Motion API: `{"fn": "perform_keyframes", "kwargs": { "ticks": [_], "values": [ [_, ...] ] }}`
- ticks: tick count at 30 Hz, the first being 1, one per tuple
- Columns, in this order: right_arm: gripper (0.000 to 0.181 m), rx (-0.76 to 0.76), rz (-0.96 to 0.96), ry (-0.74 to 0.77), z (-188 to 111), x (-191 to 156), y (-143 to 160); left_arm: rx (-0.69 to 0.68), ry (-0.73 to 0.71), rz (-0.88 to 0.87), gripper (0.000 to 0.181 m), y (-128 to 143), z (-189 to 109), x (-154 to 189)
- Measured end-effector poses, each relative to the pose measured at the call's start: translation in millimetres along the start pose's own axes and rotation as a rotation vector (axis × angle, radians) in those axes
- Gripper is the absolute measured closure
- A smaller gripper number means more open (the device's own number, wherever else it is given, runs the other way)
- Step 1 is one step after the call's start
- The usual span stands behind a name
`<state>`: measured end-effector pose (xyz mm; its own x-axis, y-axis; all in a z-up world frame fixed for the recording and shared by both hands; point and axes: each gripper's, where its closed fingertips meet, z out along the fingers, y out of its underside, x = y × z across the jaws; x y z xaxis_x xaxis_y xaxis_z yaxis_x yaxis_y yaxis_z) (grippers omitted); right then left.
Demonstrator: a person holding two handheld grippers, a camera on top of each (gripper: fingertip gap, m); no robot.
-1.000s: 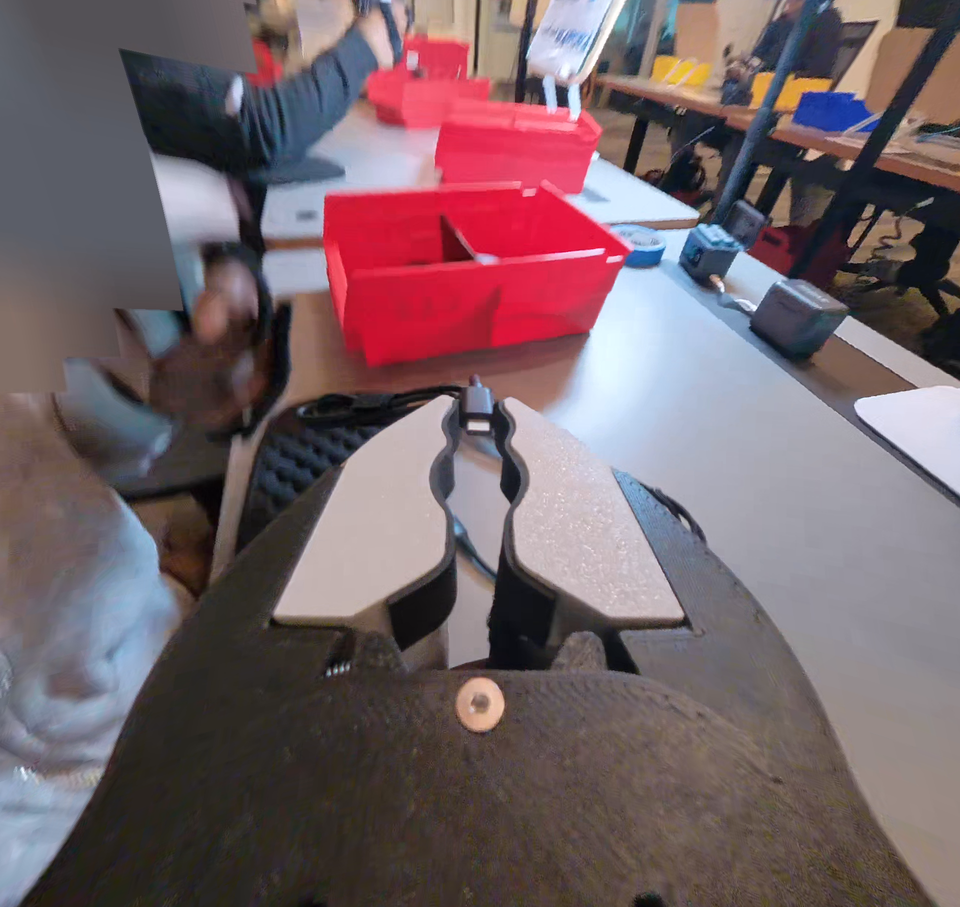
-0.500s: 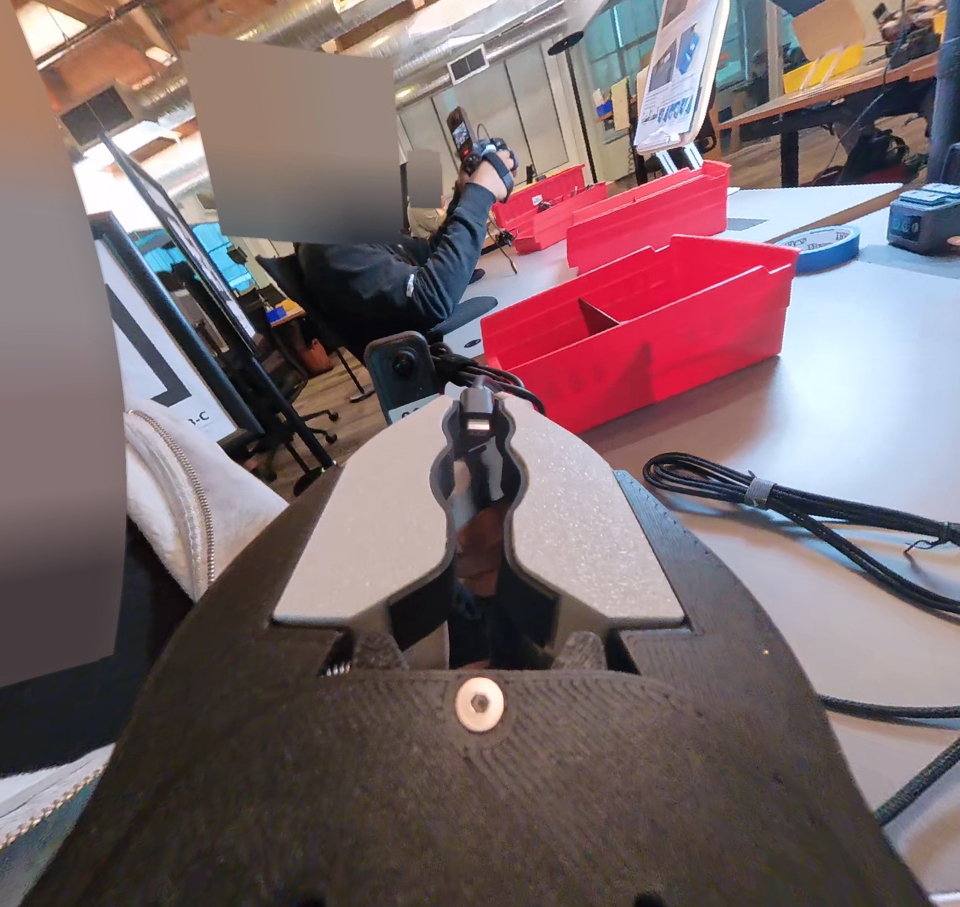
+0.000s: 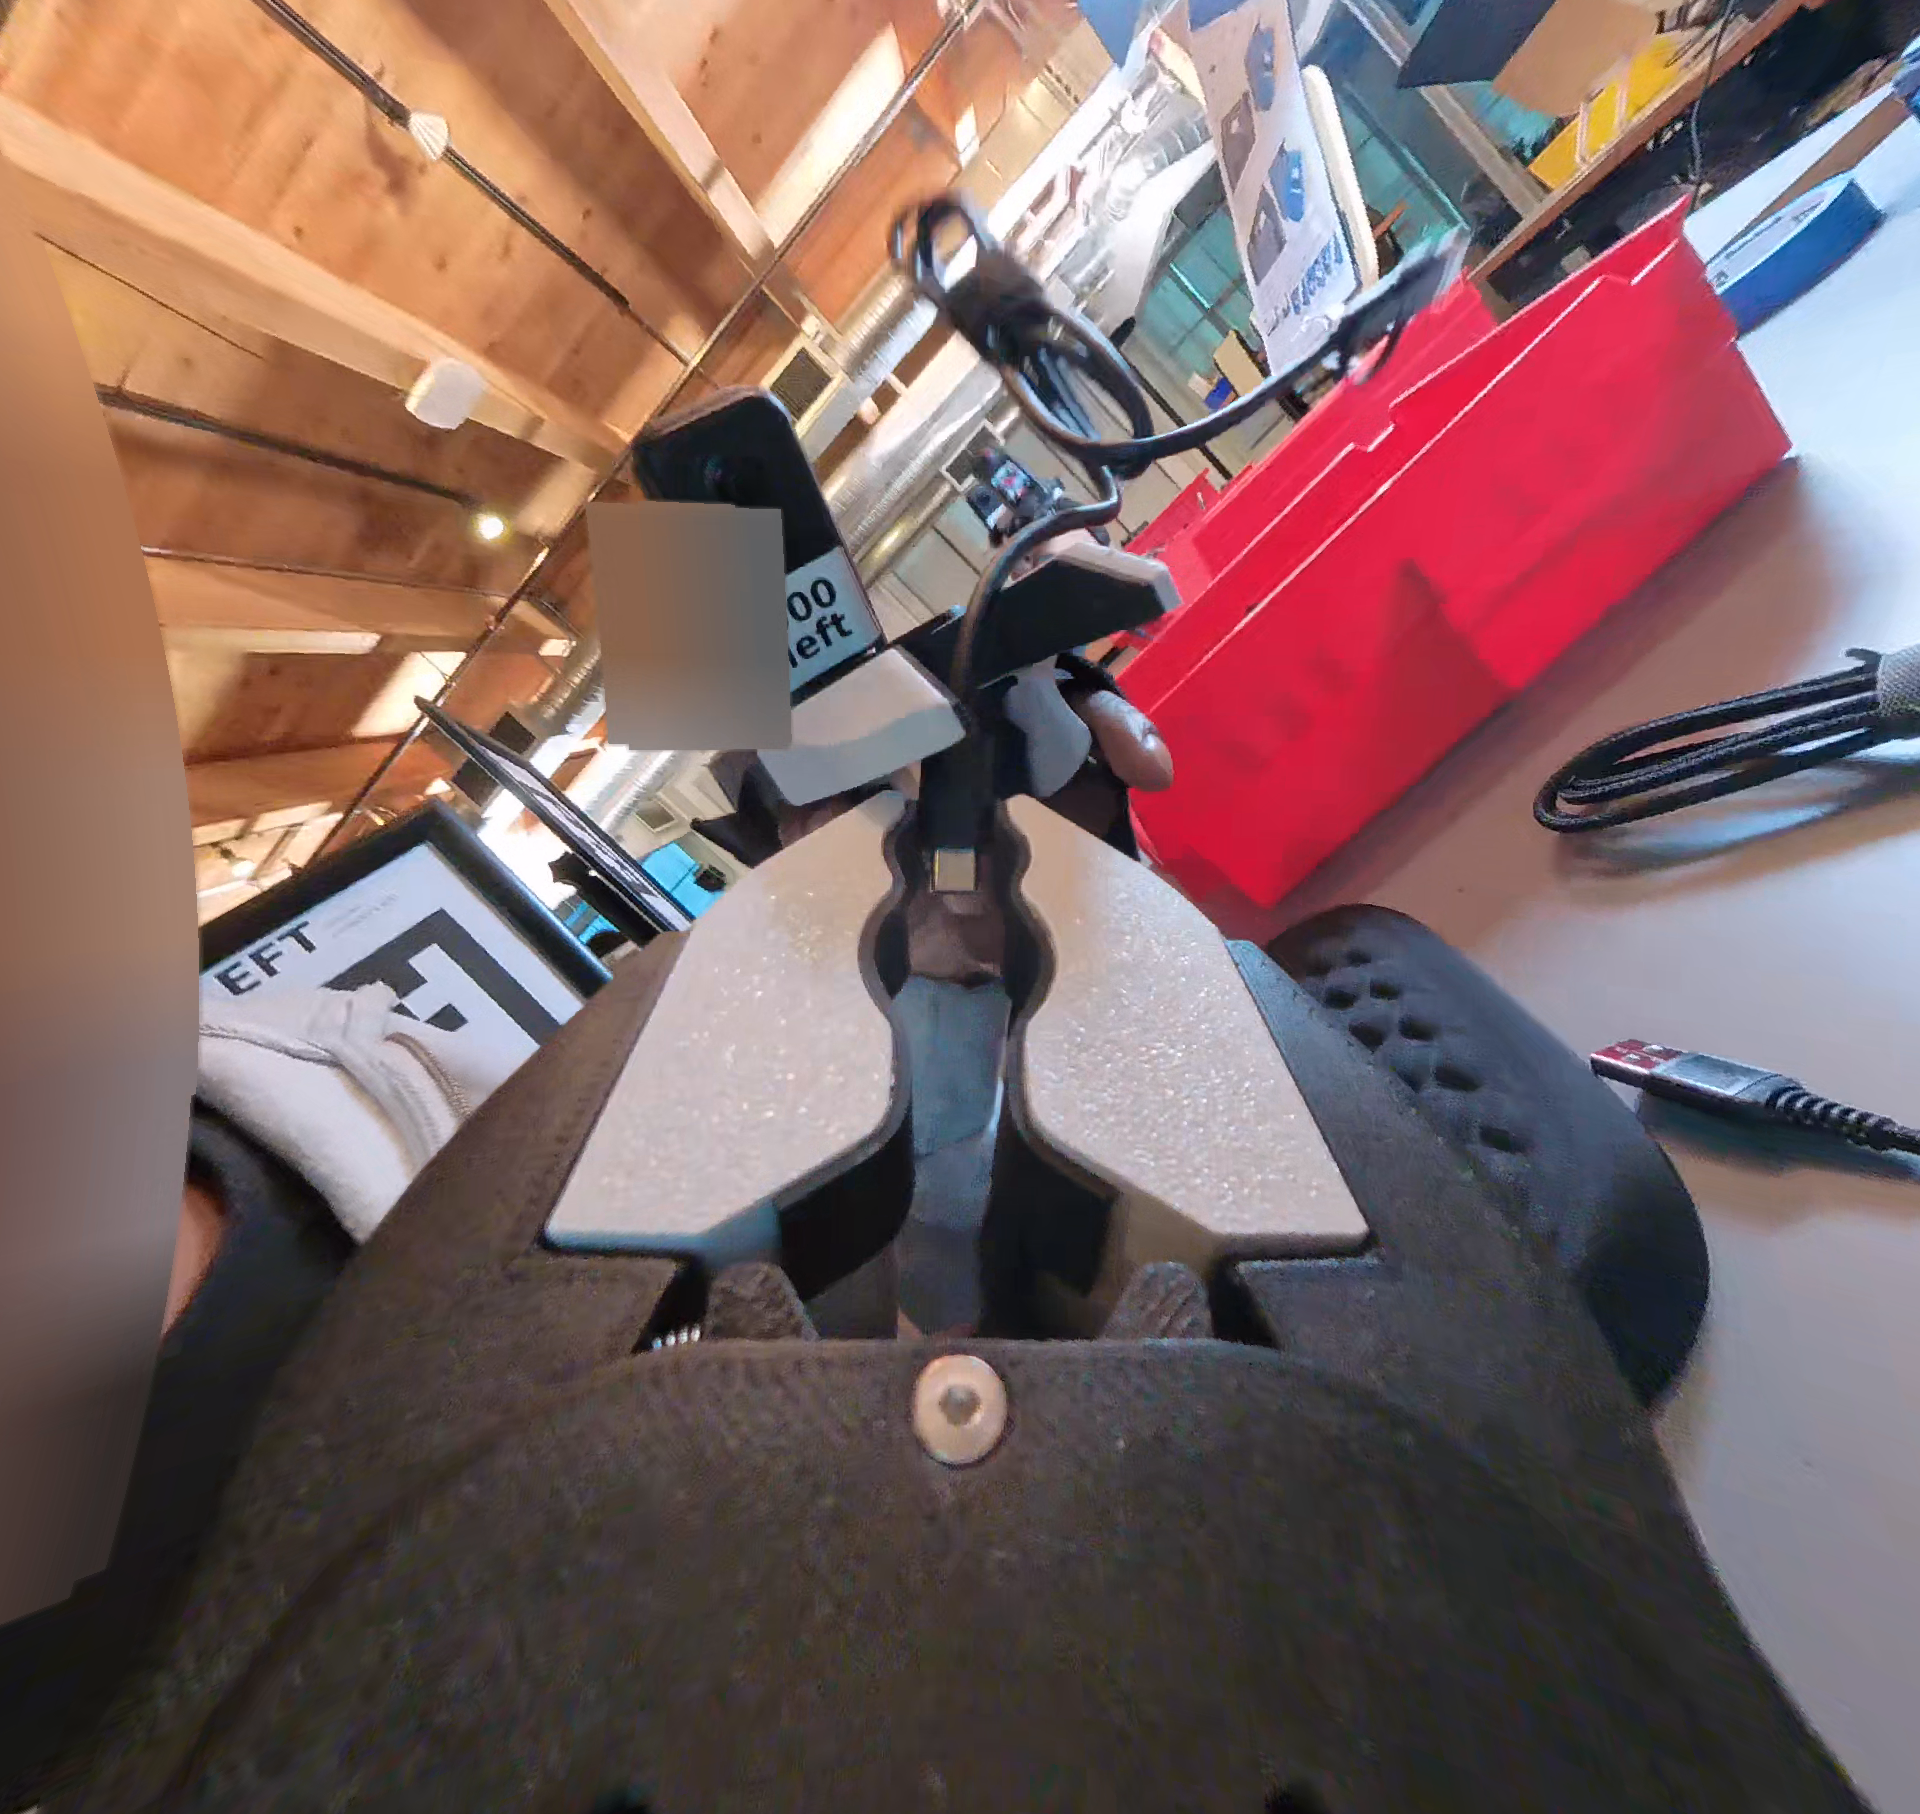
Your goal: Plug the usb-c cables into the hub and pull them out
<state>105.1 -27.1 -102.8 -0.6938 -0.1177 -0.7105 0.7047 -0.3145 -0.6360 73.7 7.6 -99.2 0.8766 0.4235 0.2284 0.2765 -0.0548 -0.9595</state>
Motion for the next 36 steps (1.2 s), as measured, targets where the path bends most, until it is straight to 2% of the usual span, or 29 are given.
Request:
{"fn": "perform_keyframes", "kwargs": {
  "ticks": [2,4,6,9,16,19,23,25,31,36],
  "values": [
    [0.169,-0.024,0.017,-0.002,3,2,9,-0.046,0.016,-0.032,0.148,9,-6,0],
    [0.169,-0.029,0.041,-0.021,5,1,15,-0.034,0.028,-0.035,0.148,14,-10,1],
    [0.169,-0.020,0.032,-0.046,6,-3,14,0.027,0.065,-0.050,0.149,11,-14,6],
    [0.169,0.020,0.002,-0.075,2,-9,0,0.159,0.219,-0.082,0.147,-1,-26,20],
    [0.169,-0.102,-0.281,-0.019,0,-19,-12,0.378,0.282,0.017,0.149,-13,-33,27],
    [0.169,-0.215,-0.450,0.025,-2,-22,-10,0.421,0.285,0.041,0.159,-14,-33,29],
    [0.170,-0.347,-0.542,0.039,-5,-23,-9,0.417,0.353,0.004,0.160,-13,-34,35],
    [0.170,-0.367,-0.545,0.048,-6,-20,-9,0.392,0.346,0.002,0.160,-10,-31,35],
    [0.169,-0.269,-0.465,0.033,-6,-16,-10,0.366,0.329,-0.057,0.169,-10,-27,29],
    [0.168,-0.248,-0.479,0.039,-8,-15,-12,0.366,0.297,-0.012,0.169,-9,-27,29]
  ]
}}
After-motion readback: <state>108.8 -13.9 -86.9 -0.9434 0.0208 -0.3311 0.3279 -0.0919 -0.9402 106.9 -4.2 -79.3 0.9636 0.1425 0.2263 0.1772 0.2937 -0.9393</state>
